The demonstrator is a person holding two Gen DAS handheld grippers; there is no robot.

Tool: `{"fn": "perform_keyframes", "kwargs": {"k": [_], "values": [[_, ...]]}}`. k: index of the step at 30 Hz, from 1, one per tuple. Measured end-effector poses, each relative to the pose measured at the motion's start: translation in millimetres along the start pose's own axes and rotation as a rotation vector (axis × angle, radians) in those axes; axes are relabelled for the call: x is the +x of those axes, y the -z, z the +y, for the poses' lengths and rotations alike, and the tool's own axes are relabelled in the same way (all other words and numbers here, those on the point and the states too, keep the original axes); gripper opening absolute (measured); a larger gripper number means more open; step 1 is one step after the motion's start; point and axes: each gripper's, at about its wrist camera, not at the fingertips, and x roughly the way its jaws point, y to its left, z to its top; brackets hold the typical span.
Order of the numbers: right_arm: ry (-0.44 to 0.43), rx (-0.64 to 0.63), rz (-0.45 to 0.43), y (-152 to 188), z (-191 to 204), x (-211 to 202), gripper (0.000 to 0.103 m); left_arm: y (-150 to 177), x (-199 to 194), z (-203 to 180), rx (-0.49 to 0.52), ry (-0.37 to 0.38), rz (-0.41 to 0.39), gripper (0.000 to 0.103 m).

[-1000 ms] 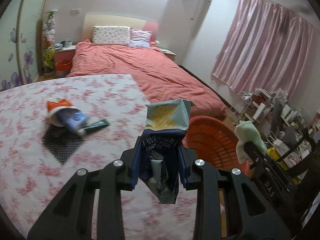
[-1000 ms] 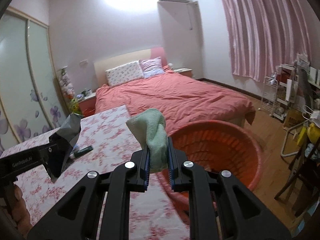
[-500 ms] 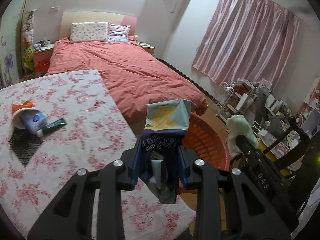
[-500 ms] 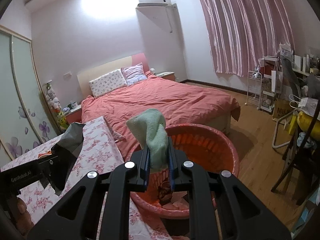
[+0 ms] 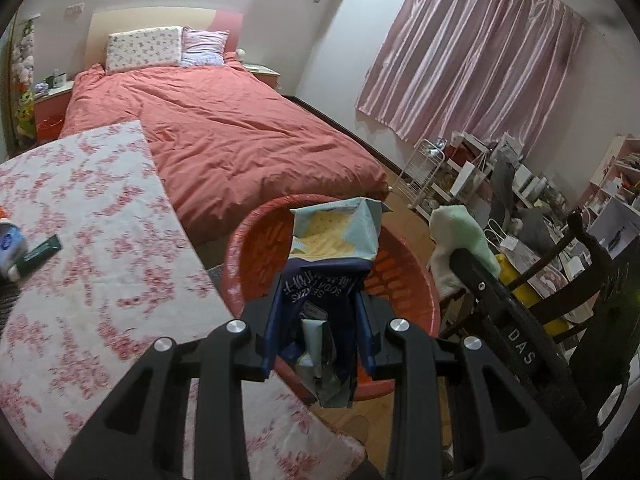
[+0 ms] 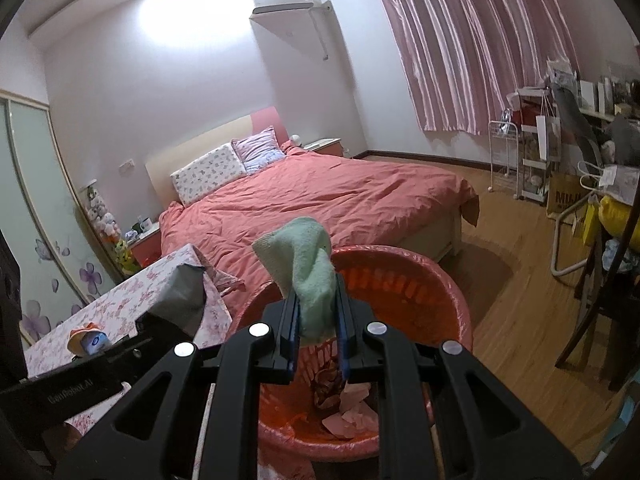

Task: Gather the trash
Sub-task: 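Carry the snack bag and green cloth over the basket and release both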

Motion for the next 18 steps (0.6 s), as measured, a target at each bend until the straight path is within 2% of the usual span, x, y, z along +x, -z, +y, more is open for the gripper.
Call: {"fn": "perform_keyframes", "kwargs": {"k": [6,9,13,18], "values": [[-0.005,0.036,0.016,-4,-11,13,0.016,-4,30,-6,0.012,0.011,0.03,0.033],[-0.022,0.066,0.036,-4,-16,20,0.018,-4,45,-8,0.011,0.009,0.054,0.039],[-0.041,0.117,0.082,-2,-27,32,0.032,-2,66,-1,-0.004,-0.011,0.096,0.05],[-0.024,0.139,0.108,5,-30,31,0.042,2,76,16,-0.032,-0.04,0.138,0.053]]}}
